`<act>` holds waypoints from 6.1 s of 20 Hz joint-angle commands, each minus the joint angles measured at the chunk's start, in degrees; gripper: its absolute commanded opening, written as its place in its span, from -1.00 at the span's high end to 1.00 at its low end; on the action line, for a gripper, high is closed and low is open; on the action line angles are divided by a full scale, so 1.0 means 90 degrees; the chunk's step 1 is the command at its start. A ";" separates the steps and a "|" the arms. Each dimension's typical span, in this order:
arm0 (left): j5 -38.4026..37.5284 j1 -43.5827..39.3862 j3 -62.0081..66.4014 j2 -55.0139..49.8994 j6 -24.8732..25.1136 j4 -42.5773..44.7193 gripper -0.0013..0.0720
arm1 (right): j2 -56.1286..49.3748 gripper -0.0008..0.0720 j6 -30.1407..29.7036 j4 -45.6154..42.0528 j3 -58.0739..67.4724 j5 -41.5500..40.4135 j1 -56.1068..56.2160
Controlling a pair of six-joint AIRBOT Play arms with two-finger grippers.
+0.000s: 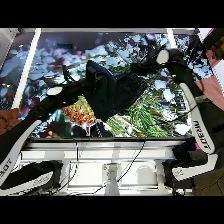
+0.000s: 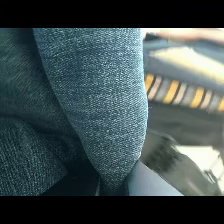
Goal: Fold the clothes and pants, and hang the long-sleeved shirts on hangers.
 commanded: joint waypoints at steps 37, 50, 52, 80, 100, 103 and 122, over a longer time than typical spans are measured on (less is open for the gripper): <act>-0.4762 0.1977 0.2334 -0.1362 0.4218 -0.2239 0.89 | -0.0704 0.89 0.0194 0.0034 -0.0002 -0.3065 0.1375; -0.4789 0.1746 0.2331 -0.1370 0.4218 -0.2098 0.89 | -0.0879 0.89 -0.1161 -0.1838 0.0083 0.1263 0.0265; -0.4789 0.1746 0.2331 -0.1370 0.4218 -0.2098 0.89 | -0.0624 0.88 -0.1593 -0.1838 0.0083 0.2050 -0.0017; -0.4787 0.1766 0.2319 -0.1452 0.4216 -0.1494 0.89 | -0.2205 -0.90 -0.1889 0.0930 0.0194 0.0627 -0.1430; -0.4792 0.1783 0.2322 -0.1435 0.4218 -0.1455 0.89 | -0.2647 0.88 -0.3303 0.4614 0.0682 0.1651 -0.1256; -0.4787 0.1938 0.2324 -0.1260 0.4216 -0.0889 0.90 | -0.1962 0.88 -0.3298 0.4301 0.0937 0.1188 -0.1579; -0.4694 0.3553 0.2322 0.0522 0.1977 0.4580 0.89 | -0.0308 0.88 -0.2217 0.2905 0.0996 0.1489 -0.3361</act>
